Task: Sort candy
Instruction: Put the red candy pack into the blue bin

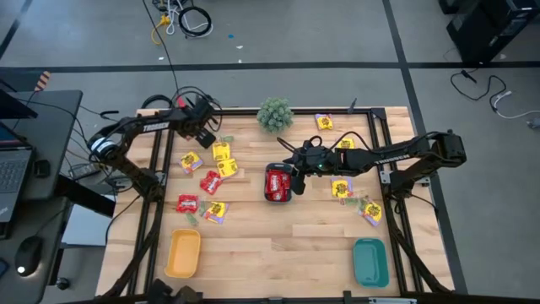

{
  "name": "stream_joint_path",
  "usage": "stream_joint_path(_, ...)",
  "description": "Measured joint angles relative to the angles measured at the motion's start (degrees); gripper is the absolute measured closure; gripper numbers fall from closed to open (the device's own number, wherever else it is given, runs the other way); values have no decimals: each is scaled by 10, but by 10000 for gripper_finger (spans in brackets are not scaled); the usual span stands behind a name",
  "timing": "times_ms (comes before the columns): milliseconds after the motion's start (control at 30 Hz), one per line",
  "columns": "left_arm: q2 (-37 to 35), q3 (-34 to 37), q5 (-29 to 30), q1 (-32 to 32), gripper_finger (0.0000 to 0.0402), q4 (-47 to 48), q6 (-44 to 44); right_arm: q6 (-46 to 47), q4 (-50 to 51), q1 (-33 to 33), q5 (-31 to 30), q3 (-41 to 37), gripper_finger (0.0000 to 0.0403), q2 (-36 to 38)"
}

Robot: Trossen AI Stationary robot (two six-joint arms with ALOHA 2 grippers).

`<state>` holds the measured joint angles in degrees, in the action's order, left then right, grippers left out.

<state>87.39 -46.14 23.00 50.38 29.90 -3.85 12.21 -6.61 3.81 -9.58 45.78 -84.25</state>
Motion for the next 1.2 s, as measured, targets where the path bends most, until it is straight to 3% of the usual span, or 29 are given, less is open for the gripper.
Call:
stream_joint_path(200, 5, -12, -9, 10, 183, 12, 10, -4, 0, 0, 0, 0, 258, 0)
stream_joint_path(633, 120, -96, -6, 13, 183, 67, 11, -4, 3, 0, 1, 0, 258, 0)
stream_joint_path(833, 137, -118, -2, 28, 190, 92, 5, -6, 5, 0, 2, 0, 258, 0)
stream_joint_path(967, 139, -119, 10, 49, 223, 103, -15, -8, 7, 0, 2, 0, 258, 0)
stream_joint_path(1200, 139, -121, 12, 72, 323, 105, -47, -15, 8, 0, 2, 0, 258, 0)
